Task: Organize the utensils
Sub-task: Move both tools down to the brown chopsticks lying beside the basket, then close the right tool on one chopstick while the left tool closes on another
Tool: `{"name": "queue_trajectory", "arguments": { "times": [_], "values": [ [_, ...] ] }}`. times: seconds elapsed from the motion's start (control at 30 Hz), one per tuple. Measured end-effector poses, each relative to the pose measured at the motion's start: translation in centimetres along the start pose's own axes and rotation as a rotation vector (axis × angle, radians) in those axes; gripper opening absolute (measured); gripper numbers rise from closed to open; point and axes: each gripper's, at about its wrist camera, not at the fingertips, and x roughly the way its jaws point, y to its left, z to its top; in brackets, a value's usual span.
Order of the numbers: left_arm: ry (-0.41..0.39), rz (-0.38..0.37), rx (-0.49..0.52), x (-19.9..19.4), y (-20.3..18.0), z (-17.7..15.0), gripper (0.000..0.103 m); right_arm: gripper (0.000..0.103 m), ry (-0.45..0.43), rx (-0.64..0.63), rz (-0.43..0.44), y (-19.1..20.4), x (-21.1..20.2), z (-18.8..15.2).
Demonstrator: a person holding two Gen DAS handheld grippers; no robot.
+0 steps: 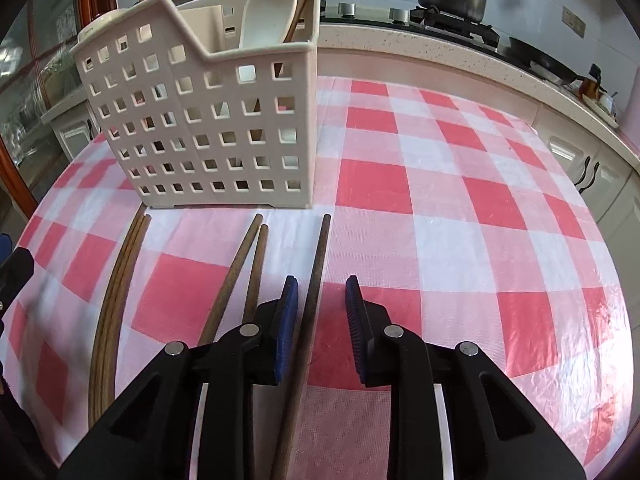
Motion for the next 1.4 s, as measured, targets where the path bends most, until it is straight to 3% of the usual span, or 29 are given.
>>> {"name": "queue_trajectory", "arguments": {
  "times": [0.13,0.4,0.57,0.9,0.97,1.07,1.13,1.23,1.4],
  "values": [
    [0.065,-0.012,-0.001,1.2,-0.3,-0.3,0.076,0.007,-0.003,0.011,0.005,-0.4,-0.3,-0.5],
    [0.195,-0.017,-0.023,4.1,-1.3,-0.4,0.076,0.007,-0.017,0.071,0.052,-2.1,-1.4,-1.5],
    [0.255,0.013,-0.032,6.1,-1.9,0.0,0.067,0.007,-0.025,0.098,0.081,-2.6,-1.6,-1.6],
    [0.281,0.028,-0.033,7.5,-2.7,0.2,0.063,0.007,-0.026,0.123,0.123,-3.1,-1.6,-1.6],
    [0.282,0.046,-0.027,7.7,-2.8,0.2,0.059,0.007,-0.026,0.127,0.127,-3.1,-1.6,-1.6],
    [0.273,0.047,-0.009,7.6,-3.2,0.3,0.043,0.007,-0.021,0.128,0.131,-3.2,-1.4,-1.6],
    [0.274,0.036,0.004,7.5,-3.5,0.4,0.027,0.007,-0.015,0.123,0.129,-3.1,-1.3,-1.5],
    [0.276,0.022,0.021,7.4,-3.8,0.4,0.014,0.007,-0.010,0.120,0.129,-3.0,-1.2,-1.5],
    [0.269,0.000,0.017,7.2,-3.7,0.2,0.008,0.007,-0.010,0.120,0.128,-3.0,-1.2,-1.6]
  ]
}}
